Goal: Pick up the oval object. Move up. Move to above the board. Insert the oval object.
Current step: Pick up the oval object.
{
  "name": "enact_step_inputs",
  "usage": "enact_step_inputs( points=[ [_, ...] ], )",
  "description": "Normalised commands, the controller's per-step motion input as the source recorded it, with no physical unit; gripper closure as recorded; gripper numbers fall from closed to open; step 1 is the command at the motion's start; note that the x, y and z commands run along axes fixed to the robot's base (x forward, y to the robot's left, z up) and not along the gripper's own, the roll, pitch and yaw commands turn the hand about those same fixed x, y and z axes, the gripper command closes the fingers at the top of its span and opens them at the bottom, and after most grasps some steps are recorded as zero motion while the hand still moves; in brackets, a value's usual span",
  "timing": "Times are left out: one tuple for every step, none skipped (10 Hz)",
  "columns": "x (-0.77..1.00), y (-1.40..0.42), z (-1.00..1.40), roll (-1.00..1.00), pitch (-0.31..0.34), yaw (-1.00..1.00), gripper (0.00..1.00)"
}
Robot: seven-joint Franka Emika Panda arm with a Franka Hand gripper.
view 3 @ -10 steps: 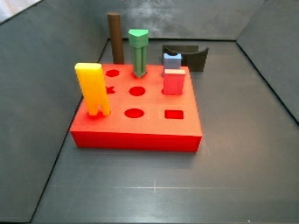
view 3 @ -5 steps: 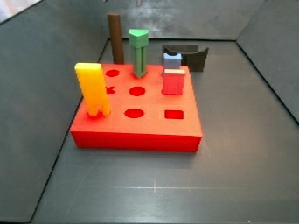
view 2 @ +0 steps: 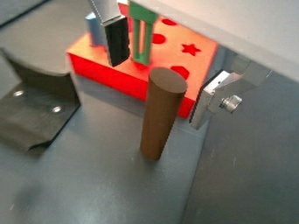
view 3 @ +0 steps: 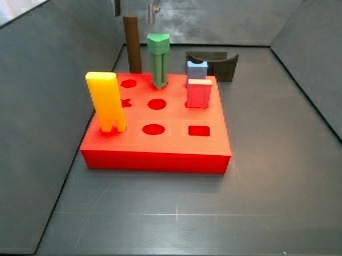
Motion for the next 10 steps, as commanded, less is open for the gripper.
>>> enact_step_inputs(
  points=[
    [0.0, 0.0, -0.28, -0.02, 0.0, -0.38, 0.0],
    [-0.14, 0.0, -0.4, 0.0, 0.0, -0.03, 0.0],
    [-0.12, -0.04, -0.4, 0.0, 0.0, 0.0, 0.0],
    [-0.05, -0.04, -0.37, -0.02, 0.0, 0.0, 0.0],
    [0.0, -0.01, -0.25, -0.01, 0.0, 0.0, 0.0],
    [0.0, 0.0, 0.0, -0.01, 0.0, 0.0, 0.0],
    [-0.01, 0.0, 0.0, 0.01, 0.0, 0.0, 0.0],
    [0.0, 0.0, 0.0, 0.0, 0.0, 0.0, 0.0],
    [0.0, 0.0, 0.0, 0.0, 0.0, 0.0, 1.0],
    [0.0, 0.0, 0.0, 0.0, 0.0, 0.0, 1.0]
  ],
)
